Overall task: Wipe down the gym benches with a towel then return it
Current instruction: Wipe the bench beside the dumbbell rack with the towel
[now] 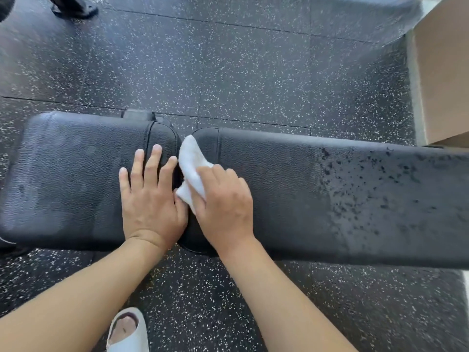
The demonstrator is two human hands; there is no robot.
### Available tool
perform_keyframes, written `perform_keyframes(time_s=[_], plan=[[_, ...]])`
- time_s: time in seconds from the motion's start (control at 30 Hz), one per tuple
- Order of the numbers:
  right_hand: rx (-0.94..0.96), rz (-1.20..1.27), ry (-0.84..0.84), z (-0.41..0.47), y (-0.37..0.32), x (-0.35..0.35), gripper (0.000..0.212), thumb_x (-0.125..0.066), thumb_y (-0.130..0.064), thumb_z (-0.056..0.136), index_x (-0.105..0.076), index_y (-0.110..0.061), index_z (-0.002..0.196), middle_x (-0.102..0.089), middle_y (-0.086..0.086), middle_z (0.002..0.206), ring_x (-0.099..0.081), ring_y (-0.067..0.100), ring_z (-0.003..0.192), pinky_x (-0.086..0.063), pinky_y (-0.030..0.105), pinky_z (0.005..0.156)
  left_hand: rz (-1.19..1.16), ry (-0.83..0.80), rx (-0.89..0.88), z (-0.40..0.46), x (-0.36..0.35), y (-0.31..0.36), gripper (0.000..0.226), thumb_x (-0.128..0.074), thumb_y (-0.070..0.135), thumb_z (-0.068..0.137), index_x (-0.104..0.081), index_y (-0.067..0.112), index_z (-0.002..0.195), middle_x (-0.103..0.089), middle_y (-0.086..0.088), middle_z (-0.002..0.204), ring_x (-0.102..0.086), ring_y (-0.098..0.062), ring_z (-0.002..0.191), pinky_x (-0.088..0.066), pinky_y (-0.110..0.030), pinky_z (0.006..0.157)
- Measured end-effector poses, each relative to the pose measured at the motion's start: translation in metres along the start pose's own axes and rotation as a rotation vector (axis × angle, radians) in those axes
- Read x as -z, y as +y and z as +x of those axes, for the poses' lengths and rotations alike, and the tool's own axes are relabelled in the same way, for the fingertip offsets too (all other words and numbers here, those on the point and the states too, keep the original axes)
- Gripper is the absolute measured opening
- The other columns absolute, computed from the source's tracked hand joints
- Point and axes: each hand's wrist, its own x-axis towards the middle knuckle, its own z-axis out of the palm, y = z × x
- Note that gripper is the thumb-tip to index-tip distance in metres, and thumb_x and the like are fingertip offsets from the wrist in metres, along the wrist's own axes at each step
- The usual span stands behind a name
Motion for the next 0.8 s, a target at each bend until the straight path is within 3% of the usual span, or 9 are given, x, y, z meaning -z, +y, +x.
perform_keyframes(time_s=[0.17,0.27,0.37,0.47,0.53,0.6,0.8], plan=[[0.173,-0.009,-0.025,-0.105,0.103,0.061,0.021,-0.068,-0.025,0.095,-0.067,-0.015,0.113,-0.055,0.000,0.083,-0.046,0.027,0.068,-0.039,0.042,0.058,0.014,-0.009,-0.001,0.000,0.004,0.002,0.066,-0.042,0.034,0.085,-0.044,0.017,0.148,-0.030,-0.009,0.166,-0.019,-0.037,0.156,-0.017,-0.063,0.122],[0.140,-0.057,-0.059,-0.130,0.152,0.095,0.026,-0.066,-0.025,0.095,-0.059,-0.018,0.119,-0.056,0.003,0.080,-0.045,0.030,0.065,-0.041,0.044,0.056,0.017,-0.007,-0.008,0.001,0.003,0.002,0.066,-0.044,0.034,0.085,-0.044,0.017,0.149,-0.030,-0.009,0.166,-0.020,-0.037,0.155,-0.018,-0.063,0.122],[-0.004,-0.118,-0.046,-0.108,0.122,0.081,0.021,-0.058,-0.024,0.095,-0.056,-0.019,0.115,-0.049,0.000,0.072,-0.040,0.028,0.060,-0.039,0.042,0.053,0.019,-0.017,-0.013,0.001,0.002,0.000,0.066,-0.045,0.033,0.085,-0.044,0.017,0.149,-0.030,-0.010,0.166,-0.020,-0.038,0.155,-0.018,-0.063,0.122],[-0.026,-0.159,-0.127,-0.056,0.049,0.041,0.033,-0.056,-0.031,0.093,-0.056,-0.023,0.125,-0.044,-0.002,0.065,-0.042,0.027,0.055,-0.028,0.036,0.051,0.030,-0.015,-0.007,0.000,0.003,0.001,0.066,-0.045,0.033,0.085,-0.046,0.017,0.149,-0.031,-0.010,0.166,-0.021,-0.038,0.155,-0.018,-0.063,0.122],[0.030,-0.058,-0.094,-0.031,0.006,0.018,0.021,-0.064,-0.028,0.089,-0.066,-0.016,0.106,-0.050,-0.001,0.075,-0.046,0.028,0.065,-0.027,0.038,0.058,0.033,-0.015,-0.002,0.001,0.002,0.000,0.063,-0.040,0.034,0.089,-0.046,0.015,0.148,-0.032,-0.011,0.166,-0.022,-0.039,0.155,-0.019,-0.064,0.122],[0.008,0.020,-0.060,-0.015,-0.015,0.006,0.015,-0.064,-0.027,0.086,-0.064,-0.014,0.095,-0.053,0.002,0.082,-0.046,0.027,0.072,-0.032,0.040,0.061,0.036,-0.015,0.004,0.001,0.001,0.000,0.061,-0.035,0.038,0.093,-0.044,0.015,0.148,-0.033,-0.012,0.165,-0.023,-0.040,0.155,-0.020,-0.064,0.121],[0.115,0.017,-0.028,-0.051,0.051,0.039,0.021,-0.064,-0.029,0.095,-0.072,-0.014,0.107,-0.054,0.003,0.080,-0.049,0.028,0.069,-0.040,0.042,0.060,0.032,-0.008,0.006,0.000,0.004,0.002,0.066,-0.042,0.028,0.084,-0.044,0.017,0.149,-0.030,-0.009,0.166,-0.019,-0.037,0.156,-0.017,-0.062,0.123]])
